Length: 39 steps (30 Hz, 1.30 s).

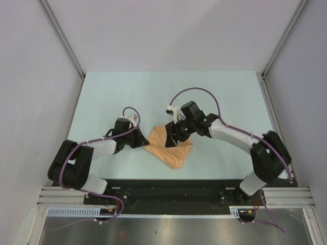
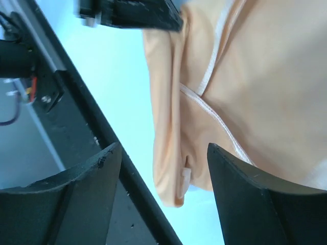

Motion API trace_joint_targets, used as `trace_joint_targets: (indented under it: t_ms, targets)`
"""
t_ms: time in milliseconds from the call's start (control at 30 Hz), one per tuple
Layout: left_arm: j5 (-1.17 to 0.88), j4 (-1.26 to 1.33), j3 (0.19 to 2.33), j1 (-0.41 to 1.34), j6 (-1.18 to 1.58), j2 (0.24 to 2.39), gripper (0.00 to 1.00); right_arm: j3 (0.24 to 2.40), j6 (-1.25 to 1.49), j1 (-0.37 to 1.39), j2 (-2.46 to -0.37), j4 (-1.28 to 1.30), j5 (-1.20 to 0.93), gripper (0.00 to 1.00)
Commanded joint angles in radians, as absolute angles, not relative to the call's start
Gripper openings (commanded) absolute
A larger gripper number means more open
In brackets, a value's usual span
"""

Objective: Fold the napkin, place the utensils inside, and roll it up
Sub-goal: Roll the napkin with the utensil

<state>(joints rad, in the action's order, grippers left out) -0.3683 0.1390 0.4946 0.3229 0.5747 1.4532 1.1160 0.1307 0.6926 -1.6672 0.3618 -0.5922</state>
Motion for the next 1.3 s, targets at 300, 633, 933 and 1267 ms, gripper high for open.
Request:
trace_joint_targets:
  t_ms: [300,633,933,1267]
  targets:
    - [-0.337,0.058,0.528,0.325,0.531,1.488,0.00,0.934,0.147,1.196,-1.451,0.293,0.212,0.83]
    - [-0.336,0.052,0.523,0.325,0.528,1.474,0.00,0.942,0.121,1.224,-1.581,0.276,0.261,0.81]
    - [-0.337,0.052,0.525,0.325,0.529,1.470,0.00,0.901,0.149,1.210,-1.628,0.265,0.200,0.77]
    - [-0.344,0.054,0.529,0.325,0.531,1.463,0.00,0.821,0.210,1.144,-1.663,0.203,0.063,0.62]
